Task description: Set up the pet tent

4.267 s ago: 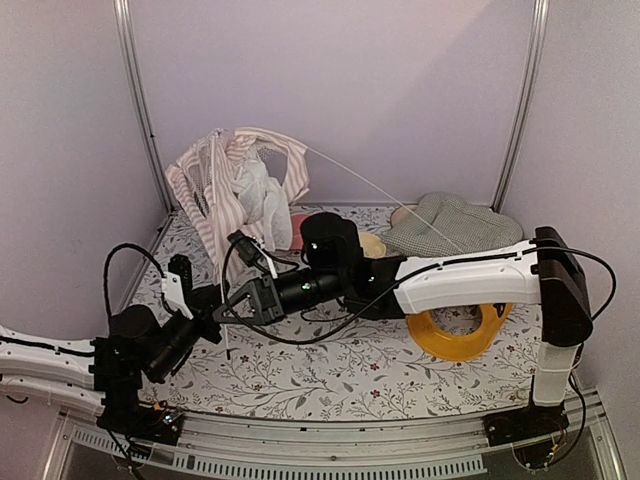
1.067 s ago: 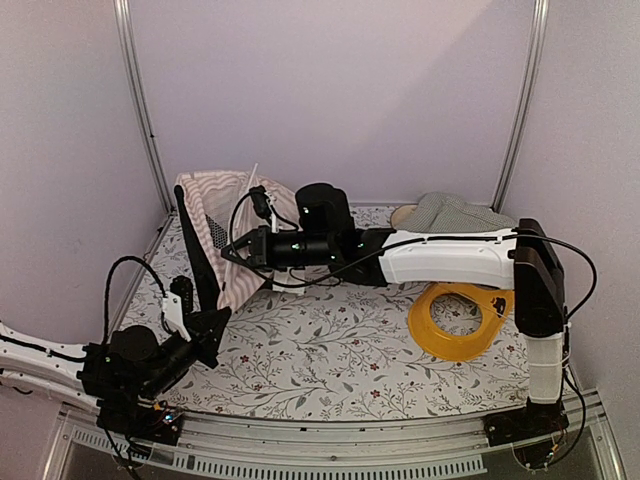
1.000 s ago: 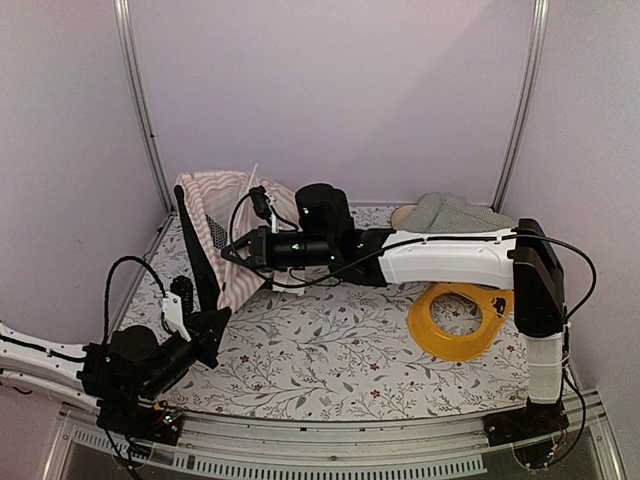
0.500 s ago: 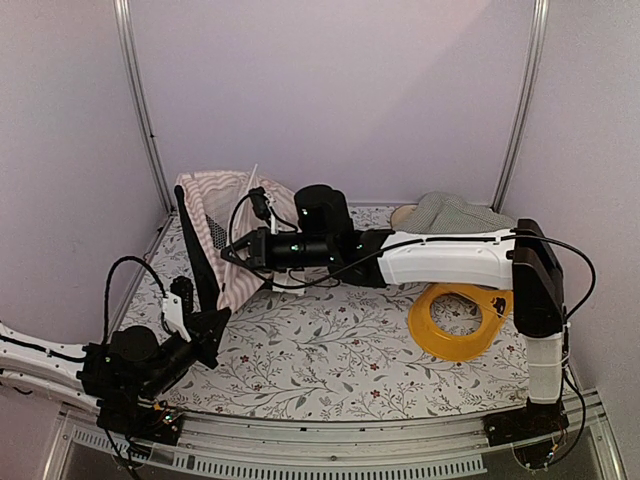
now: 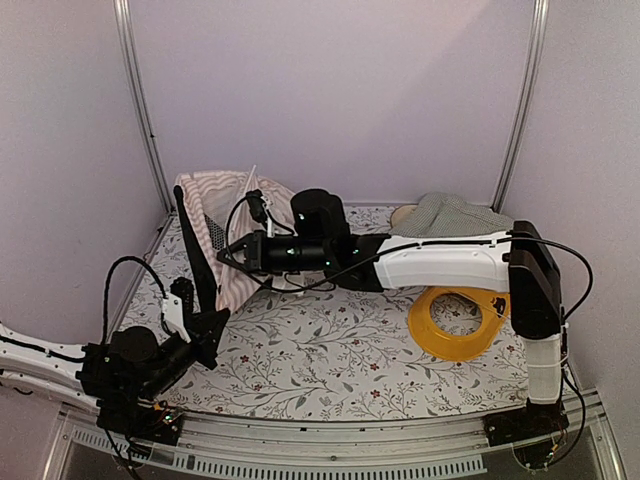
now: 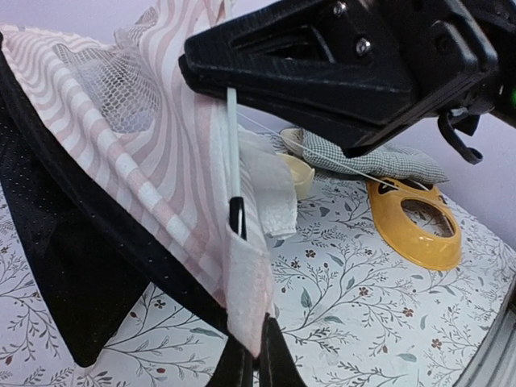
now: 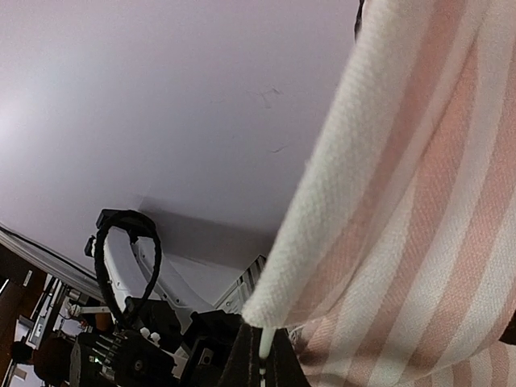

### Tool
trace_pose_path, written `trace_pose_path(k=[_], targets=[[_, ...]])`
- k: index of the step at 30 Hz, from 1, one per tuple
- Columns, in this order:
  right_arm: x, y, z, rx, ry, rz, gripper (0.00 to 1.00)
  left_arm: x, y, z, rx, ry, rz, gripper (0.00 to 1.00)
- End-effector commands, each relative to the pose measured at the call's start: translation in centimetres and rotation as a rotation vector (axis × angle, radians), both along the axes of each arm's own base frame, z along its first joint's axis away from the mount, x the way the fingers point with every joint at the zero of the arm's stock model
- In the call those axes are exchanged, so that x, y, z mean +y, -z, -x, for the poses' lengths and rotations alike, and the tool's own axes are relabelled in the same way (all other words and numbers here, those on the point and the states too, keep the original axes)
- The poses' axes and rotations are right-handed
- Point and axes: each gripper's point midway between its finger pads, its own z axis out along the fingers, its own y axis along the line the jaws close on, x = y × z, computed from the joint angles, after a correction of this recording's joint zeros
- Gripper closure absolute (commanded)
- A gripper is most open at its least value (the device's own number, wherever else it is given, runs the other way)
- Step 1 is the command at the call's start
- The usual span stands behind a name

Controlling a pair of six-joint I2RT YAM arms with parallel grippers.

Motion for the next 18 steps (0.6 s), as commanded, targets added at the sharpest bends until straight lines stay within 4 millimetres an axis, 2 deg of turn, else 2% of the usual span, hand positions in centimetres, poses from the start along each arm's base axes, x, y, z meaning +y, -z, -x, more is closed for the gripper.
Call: trace_pose_path(k=[1,11,18], targets=[[-1.2,-1.4,-5.1,-0.083,0.199,-0.051,1.00,-1.2,1.7,1.6,0.024,0.115,-0.067,1.00],[-1.6,1.1,-4.3,-0.061,0.205,0.003,1.00,-0.7,1.0,1.2,0.017,0.098,-0.035,1.00],[-1.8,1.4,-4.2,-0.064,0.204,0.016,1.00,-0.8,1.0,1.2,0.020,0.101,-0.037,1.00]])
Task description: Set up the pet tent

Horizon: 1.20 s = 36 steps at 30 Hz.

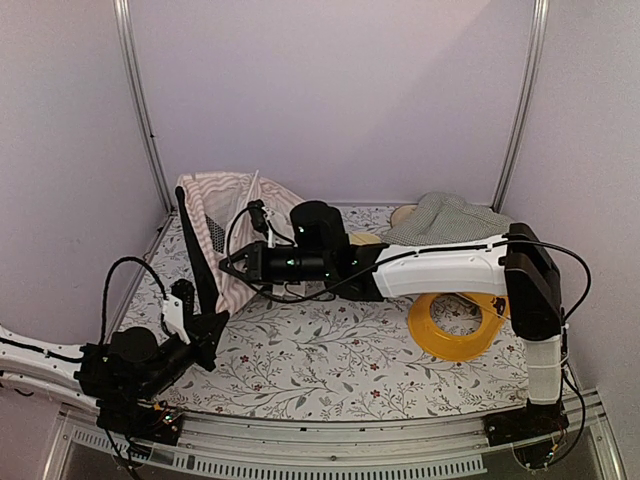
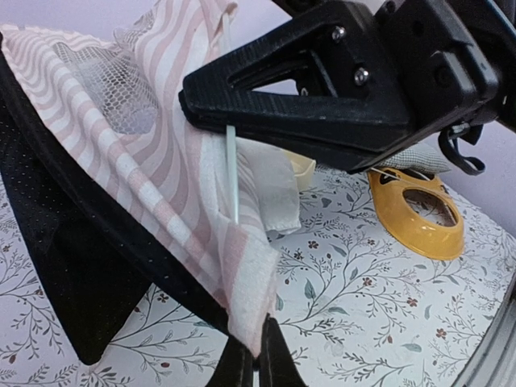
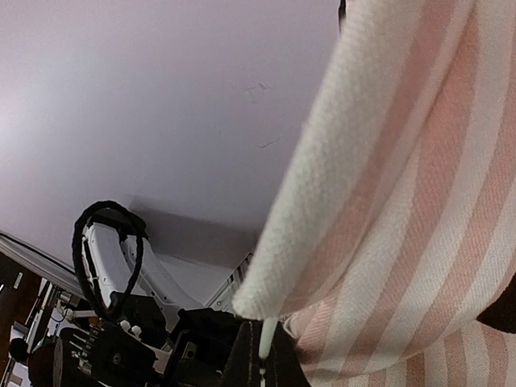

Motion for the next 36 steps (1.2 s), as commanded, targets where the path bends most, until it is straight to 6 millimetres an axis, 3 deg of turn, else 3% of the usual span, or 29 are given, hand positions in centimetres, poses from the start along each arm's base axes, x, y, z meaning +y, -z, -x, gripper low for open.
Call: trace_pose_path(k=[1,10,15,23,30,36], targets=[[-1.7,-0.7,-4.5,-0.071,0.173,-0.003,1.00,-1.0,0.8,1.0,0.017,0.089,-0.022,1.00],[-1.3,-0.4,-2.2,-0.085,0.147,0.019,1.00,-0.4,0.8,0.0,0.051,0.065,0.013,1.00],[-1.5,1.2,-2.5,-0.074,0.174,0.056,1.00,-1.0,0.0,0.2,0.035,0.100,0.021,1.00],[-1.5,0.6,-2.9,-0.091,0.198,0.052,1.00,-2.1,-0.1,0.6,0.048,0.158,0.011,1.00],[-1.8,0.6,-3.3,-0.110,0.217,0.075,1.00,-1.1,-0.5,0.1,0.060,0.104,0.021,0.74],[-1.8,1.0,-3.2,-0.106,0.210,0.082,1.00,0.6,-1.3,-0.7,0.054,0.014,0.035,0.72]])
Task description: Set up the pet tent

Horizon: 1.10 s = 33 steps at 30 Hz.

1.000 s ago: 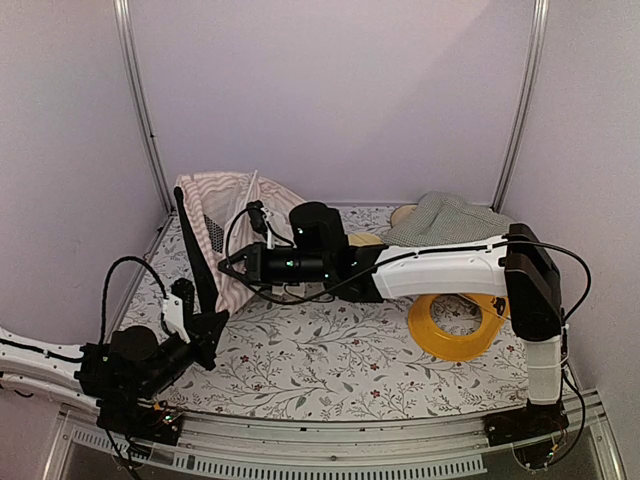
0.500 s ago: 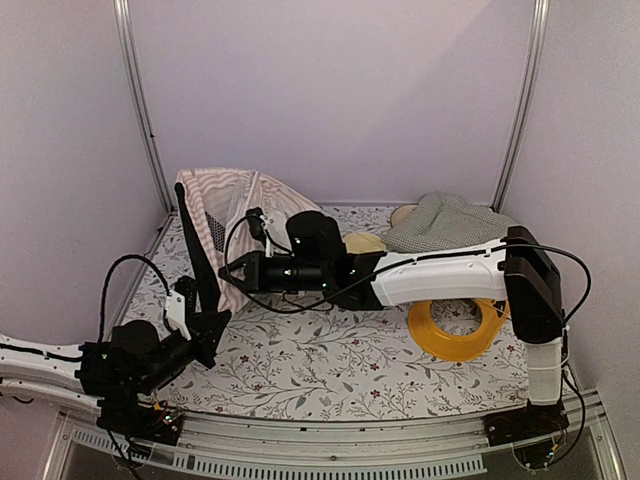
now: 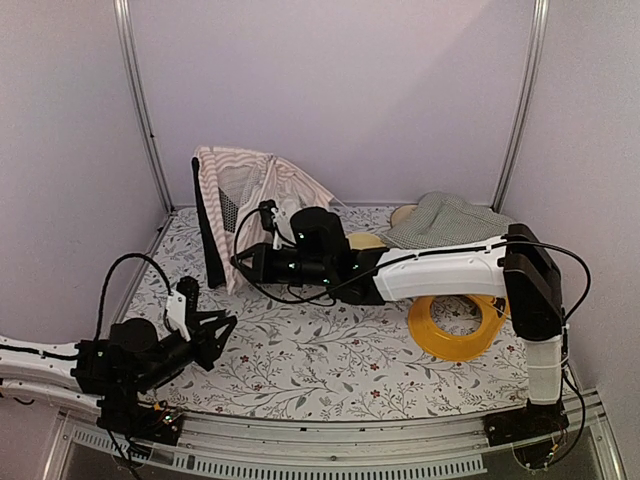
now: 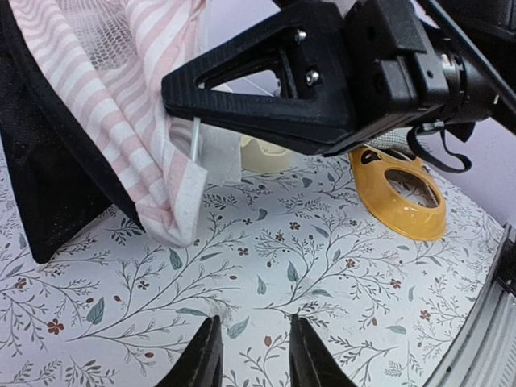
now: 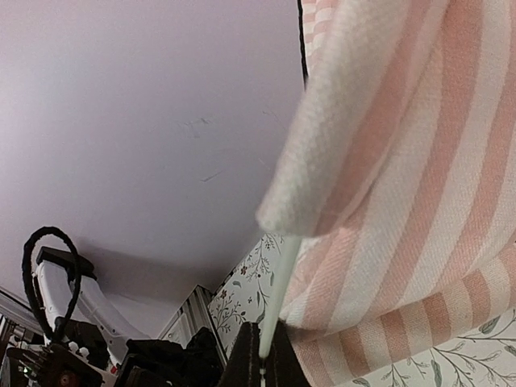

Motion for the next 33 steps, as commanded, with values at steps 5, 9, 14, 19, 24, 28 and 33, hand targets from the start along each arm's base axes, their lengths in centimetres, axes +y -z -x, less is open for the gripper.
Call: trace_pose_path(k=[5,9,14,19,24,28,33], targets=[[-0.7,-0.9,-0.8,-0.048,0.034,0.018,1.00,1.8,-2.6,-1.2,-0.015,-0.119,0.020,0.74],[-0.4,-0.4,-0.1,-0.064,0.026,0.044,1.00,3.1,-4.6,-2.4,0.006,-0.203,0.056,0.68],[-0.6,1.2,1.2,-0.151,0.060,0.143,1.00,4.8,-10.6,-3.9,0.002,-0.250,0.161,0.63],[-0.5,3.1,2.2,-0.253,0.103,0.256,1.00,5.8,-16.2,-5.7,-0.009,-0.262,0.159,0.55],[0.1,4.5,2.8,-0.336,0.129,0.343,1.00,3.8,-20.6,-8.1,0.020,-0.177,0.109,0.51],[0.7,4.9,2.9,-0.392,0.158,0.394,1.00,2.4,-21.6,-11.4,0.054,-0.128,0.054,0.49],[1.5,6.3,3.0,-0.444,0.164,0.473,1.00,1.3,-23.8,-14.5,0.046,-0.096,0.018,0.50]])
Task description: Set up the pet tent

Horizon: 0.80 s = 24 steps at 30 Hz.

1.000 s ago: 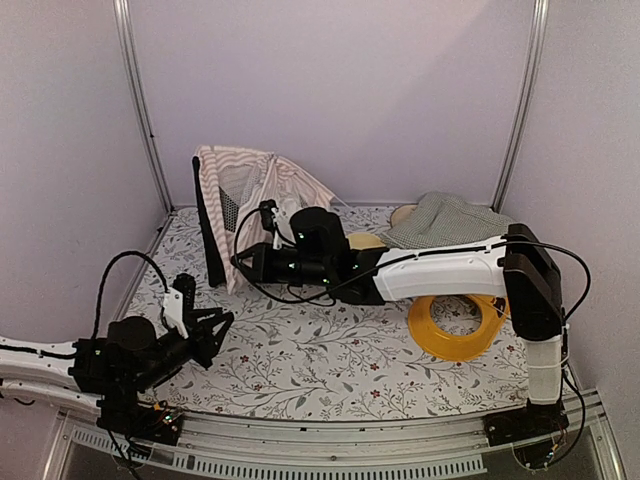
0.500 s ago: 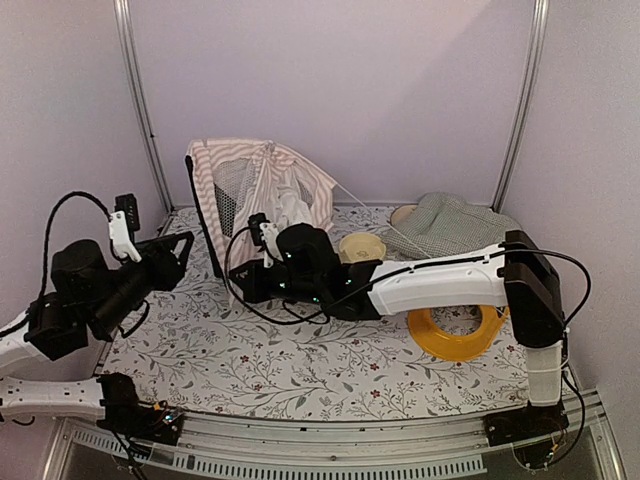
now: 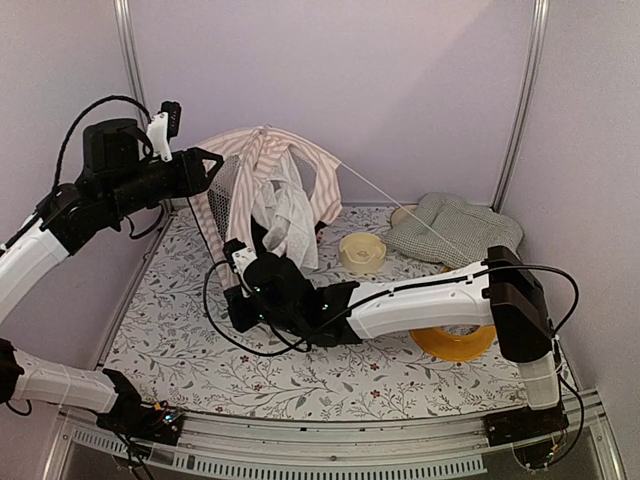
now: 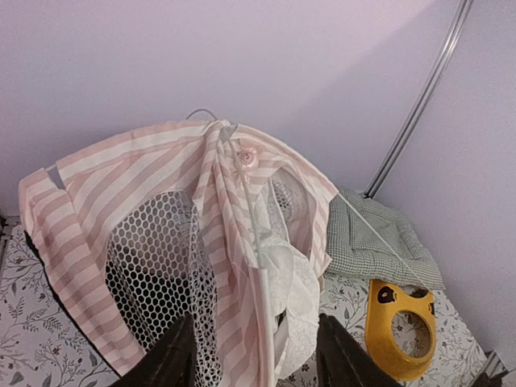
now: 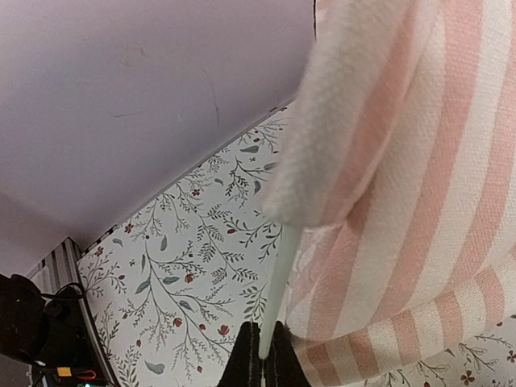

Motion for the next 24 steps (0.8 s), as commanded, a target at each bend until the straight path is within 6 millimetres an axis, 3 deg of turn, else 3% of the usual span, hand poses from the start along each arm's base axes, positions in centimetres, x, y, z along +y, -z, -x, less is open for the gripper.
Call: trace_pose_path(k=[1,11,24], targets=[[0.1,2.1,-0.9,-0.074,0.051,0.126,1.00,-1.6,-0.9,-1.3,0.015,0.110,-0.070,0.50],[0.5,3.2,-1.1,-0.090,0.051,0.173,1.00,-0.8,0.9,-6.8,0.074,0.054,-0.143,0.58],[0.6,3.9,-0.9,-0.083,0.039,0.190,1.00,-1.2,2.8,-10.0,0.122,0.078,-0.142,0.64]])
